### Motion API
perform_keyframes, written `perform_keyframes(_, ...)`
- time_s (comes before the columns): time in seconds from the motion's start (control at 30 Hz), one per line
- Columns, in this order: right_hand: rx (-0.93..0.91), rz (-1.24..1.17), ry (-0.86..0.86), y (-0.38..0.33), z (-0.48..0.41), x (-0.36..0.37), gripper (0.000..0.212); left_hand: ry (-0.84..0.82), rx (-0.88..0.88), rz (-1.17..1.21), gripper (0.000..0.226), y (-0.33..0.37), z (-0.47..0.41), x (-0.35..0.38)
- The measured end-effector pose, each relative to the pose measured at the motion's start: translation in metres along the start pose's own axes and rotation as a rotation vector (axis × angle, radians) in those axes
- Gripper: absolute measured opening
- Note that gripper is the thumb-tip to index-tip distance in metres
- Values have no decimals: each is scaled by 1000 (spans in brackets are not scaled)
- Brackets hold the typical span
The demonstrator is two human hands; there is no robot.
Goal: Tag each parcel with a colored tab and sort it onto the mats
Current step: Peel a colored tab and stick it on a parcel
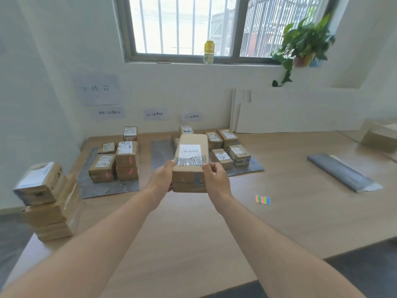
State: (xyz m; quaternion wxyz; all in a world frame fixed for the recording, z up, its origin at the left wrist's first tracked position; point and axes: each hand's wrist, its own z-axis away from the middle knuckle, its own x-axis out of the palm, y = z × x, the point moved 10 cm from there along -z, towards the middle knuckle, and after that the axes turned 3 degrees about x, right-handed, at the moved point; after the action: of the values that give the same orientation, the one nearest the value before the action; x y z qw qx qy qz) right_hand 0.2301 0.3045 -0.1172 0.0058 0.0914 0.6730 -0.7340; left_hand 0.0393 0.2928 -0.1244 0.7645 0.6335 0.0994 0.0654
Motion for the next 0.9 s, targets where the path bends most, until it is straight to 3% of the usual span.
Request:
perform_keyframes(0.4, -11, -4, -24, 25, -102, -101, 19, 5, -40, 27, 39, 3, -45, 140)
perform_keyframes(0.67, 3, 96, -175, 48, -199, -187, 16, 136, -129, 134, 40, -11, -85, 262)
perform_keyframes(0.9, 59, 86, -231, 66, -264, -200, 23, 218, -149, 157, 38, -8, -126, 299)
